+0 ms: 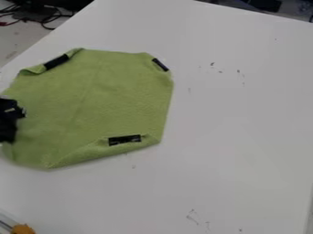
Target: Unfold the cloth from the left
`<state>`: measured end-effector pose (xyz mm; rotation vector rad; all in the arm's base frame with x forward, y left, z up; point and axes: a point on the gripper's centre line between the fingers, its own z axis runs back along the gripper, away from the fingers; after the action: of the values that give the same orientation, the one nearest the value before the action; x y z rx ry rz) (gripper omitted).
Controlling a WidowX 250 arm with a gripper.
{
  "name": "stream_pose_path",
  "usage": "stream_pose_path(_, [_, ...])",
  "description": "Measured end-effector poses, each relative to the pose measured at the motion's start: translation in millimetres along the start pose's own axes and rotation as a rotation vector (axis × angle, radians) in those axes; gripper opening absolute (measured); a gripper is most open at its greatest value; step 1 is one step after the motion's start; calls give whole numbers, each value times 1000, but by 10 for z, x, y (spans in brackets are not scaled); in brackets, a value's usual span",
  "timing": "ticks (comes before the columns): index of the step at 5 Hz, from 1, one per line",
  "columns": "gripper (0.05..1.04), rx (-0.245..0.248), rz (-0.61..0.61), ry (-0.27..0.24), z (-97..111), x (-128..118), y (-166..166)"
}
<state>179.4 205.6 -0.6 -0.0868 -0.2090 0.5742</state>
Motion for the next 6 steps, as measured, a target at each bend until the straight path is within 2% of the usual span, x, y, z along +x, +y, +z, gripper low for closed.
stream_pose_path(1, [243, 76, 26, 5, 27, -36, 2])
stream_pose_path(2, [489, 137, 35, 68, 88, -173, -2])
stream_pose_path(3, [795, 219, 36, 111, 215, -134, -46])
stream_pose_path(4, [999, 268, 9, 127, 336, -48, -30])
stream_pose_path(6, [1001, 283, -42, 116, 478, 72, -52])
